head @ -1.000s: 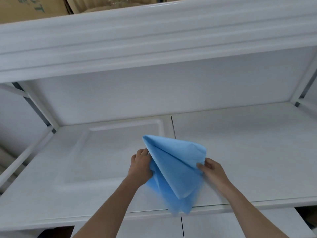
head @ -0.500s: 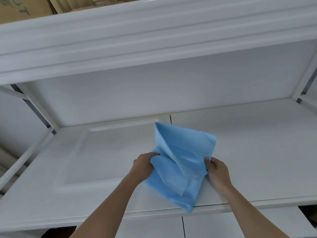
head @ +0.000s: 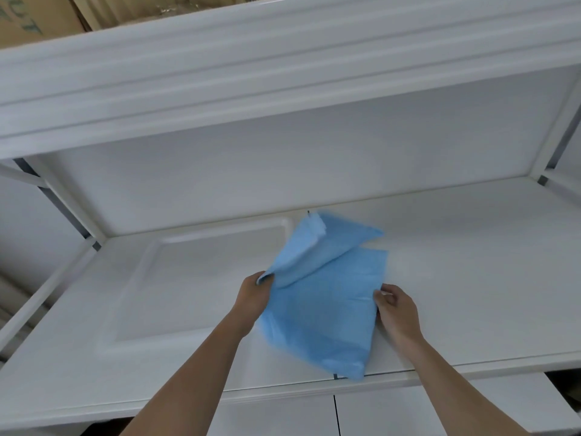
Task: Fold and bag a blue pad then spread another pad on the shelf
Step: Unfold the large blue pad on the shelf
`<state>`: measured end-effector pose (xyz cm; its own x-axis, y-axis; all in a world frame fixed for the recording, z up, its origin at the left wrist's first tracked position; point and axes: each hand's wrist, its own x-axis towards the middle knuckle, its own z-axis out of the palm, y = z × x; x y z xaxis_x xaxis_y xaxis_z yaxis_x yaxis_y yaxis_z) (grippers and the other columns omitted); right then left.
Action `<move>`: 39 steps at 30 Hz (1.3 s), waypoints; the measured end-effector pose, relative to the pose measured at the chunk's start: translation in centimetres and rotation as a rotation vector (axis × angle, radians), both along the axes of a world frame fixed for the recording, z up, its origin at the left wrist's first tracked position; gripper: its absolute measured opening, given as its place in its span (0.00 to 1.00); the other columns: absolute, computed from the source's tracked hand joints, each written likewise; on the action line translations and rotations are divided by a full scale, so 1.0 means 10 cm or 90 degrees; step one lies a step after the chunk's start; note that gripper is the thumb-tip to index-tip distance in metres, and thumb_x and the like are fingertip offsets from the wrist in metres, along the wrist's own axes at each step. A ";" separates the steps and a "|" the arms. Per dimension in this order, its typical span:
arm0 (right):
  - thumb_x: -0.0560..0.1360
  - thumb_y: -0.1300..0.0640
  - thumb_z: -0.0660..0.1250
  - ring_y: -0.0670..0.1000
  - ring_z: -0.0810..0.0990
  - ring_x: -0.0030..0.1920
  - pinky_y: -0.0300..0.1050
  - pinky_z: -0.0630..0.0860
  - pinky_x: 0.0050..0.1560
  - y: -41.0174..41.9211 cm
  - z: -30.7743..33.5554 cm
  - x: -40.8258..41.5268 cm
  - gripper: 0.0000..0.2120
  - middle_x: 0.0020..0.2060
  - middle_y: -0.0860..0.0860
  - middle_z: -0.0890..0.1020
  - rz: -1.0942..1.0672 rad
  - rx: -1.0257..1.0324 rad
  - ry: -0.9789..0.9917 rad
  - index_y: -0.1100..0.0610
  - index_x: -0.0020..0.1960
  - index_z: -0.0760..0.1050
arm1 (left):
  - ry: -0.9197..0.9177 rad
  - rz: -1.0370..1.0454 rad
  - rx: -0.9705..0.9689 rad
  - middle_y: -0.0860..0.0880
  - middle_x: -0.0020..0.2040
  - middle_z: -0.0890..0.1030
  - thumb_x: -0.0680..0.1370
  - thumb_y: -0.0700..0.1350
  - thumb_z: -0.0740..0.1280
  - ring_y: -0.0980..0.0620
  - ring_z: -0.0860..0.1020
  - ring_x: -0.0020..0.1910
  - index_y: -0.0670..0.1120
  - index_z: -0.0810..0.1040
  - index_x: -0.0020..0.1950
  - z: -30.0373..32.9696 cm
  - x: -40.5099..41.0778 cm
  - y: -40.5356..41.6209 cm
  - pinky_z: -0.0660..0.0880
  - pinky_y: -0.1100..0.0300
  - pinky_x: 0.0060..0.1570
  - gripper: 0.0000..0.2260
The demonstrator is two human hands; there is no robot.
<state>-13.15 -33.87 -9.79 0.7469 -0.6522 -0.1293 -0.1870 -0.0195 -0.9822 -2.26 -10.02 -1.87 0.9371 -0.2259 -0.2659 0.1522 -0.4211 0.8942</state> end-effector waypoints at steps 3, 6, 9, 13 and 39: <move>0.77 0.62 0.64 0.50 0.80 0.40 0.35 0.71 0.39 -0.06 0.05 -0.01 0.05 0.36 0.50 0.81 -0.039 -0.052 0.015 0.58 0.52 0.77 | 0.048 0.044 -0.046 0.45 0.47 0.83 0.79 0.49 0.59 0.45 0.81 0.46 0.46 0.80 0.49 0.06 -0.01 -0.05 0.77 0.54 0.46 0.11; 0.76 0.63 0.65 0.50 0.77 0.38 0.37 0.70 0.39 -0.24 0.11 -0.08 0.07 0.37 0.52 0.80 -0.092 -0.072 0.022 0.58 0.53 0.78 | 0.106 0.066 -0.132 0.48 0.49 0.82 0.80 0.50 0.59 0.48 0.81 0.48 0.50 0.77 0.51 0.11 -0.05 -0.16 0.78 0.54 0.46 0.09; 0.76 0.62 0.64 0.54 0.77 0.41 0.43 0.70 0.46 -0.54 0.12 -0.19 0.09 0.39 0.55 0.80 -0.165 -0.100 0.046 0.61 0.55 0.78 | 0.160 0.097 -0.209 0.49 0.53 0.80 0.82 0.51 0.58 0.48 0.79 0.50 0.48 0.73 0.60 0.10 -0.09 -0.36 0.76 0.52 0.50 0.11; 0.77 0.63 0.61 0.55 0.75 0.41 0.43 0.68 0.45 -0.84 0.16 -0.38 0.10 0.40 0.55 0.78 -0.290 -0.142 0.063 0.62 0.55 0.77 | 0.220 0.093 -0.276 0.45 0.56 0.79 0.83 0.52 0.55 0.45 0.78 0.52 0.45 0.71 0.62 0.07 -0.18 -0.71 0.75 0.50 0.51 0.14; 0.75 0.63 0.64 0.48 0.78 0.33 0.39 0.72 0.34 -1.30 0.16 -1.04 0.07 0.39 0.52 0.82 -0.122 -0.040 0.187 0.57 0.45 0.80 | 0.214 -0.157 -0.016 0.41 0.49 0.80 0.76 0.31 0.59 0.47 0.80 0.39 0.40 0.74 0.55 -0.29 -0.42 -1.54 0.80 0.60 0.33 0.11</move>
